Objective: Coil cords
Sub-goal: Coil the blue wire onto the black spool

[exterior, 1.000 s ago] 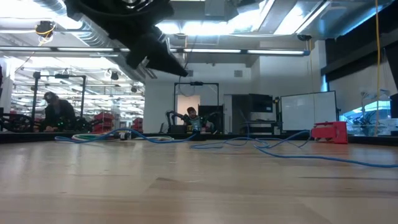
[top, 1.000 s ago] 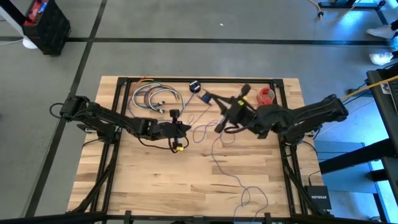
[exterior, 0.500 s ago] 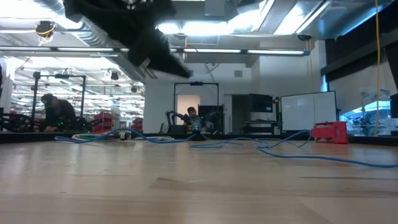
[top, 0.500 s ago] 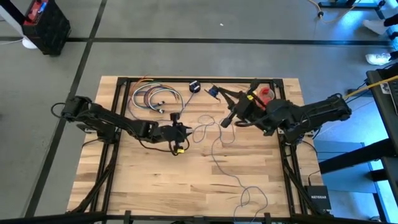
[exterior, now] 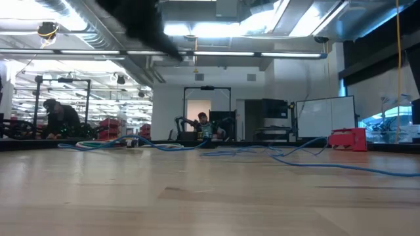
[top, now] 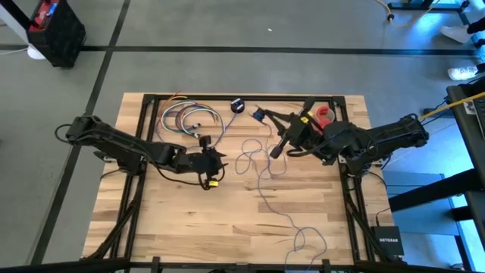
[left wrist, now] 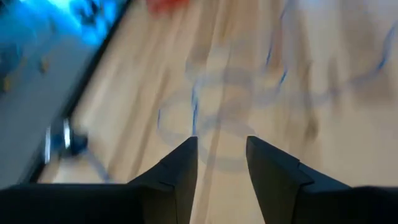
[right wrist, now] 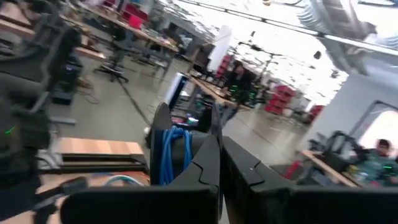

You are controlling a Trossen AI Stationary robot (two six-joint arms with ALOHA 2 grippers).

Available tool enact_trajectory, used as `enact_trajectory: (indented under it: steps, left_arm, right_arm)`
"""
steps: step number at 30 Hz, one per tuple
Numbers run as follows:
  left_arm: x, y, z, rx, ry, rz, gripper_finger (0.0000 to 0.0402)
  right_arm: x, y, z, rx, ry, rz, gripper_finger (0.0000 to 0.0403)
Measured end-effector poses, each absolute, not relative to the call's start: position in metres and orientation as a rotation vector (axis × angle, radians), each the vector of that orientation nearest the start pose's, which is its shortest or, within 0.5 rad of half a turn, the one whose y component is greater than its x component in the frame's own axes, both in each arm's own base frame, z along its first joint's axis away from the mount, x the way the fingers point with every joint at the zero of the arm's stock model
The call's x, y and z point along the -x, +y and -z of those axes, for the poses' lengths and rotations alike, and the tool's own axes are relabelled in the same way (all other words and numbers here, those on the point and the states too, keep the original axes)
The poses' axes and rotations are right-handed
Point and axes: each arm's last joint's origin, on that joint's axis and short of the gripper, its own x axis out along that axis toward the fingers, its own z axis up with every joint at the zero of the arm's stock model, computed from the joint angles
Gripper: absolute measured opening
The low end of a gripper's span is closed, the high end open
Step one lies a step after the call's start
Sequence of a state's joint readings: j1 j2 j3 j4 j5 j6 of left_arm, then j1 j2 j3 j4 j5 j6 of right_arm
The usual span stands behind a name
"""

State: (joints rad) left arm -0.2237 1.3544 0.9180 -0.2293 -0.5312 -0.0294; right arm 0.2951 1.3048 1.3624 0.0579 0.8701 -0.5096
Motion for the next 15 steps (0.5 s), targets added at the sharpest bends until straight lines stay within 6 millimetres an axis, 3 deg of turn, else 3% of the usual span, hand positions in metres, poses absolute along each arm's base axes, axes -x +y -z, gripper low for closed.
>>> enact_trajectory:
  steps: [5, 15]
  left_arm:
    - [-0.298, -0.053, -0.270, -0.220, 0.308, -0.289, 0.0124]
    - [-0.320, -0.058, -0.264, -0.196, 0.122, -0.289, 0.0123]
  right_arm:
    - [-0.284, 0.064, -0.433, 0.422, 0.061, 0.529, 0.0003]
    - [-0.311, 0.080, -0.406, 0.451, 0.125, 0.466, 0.0003]
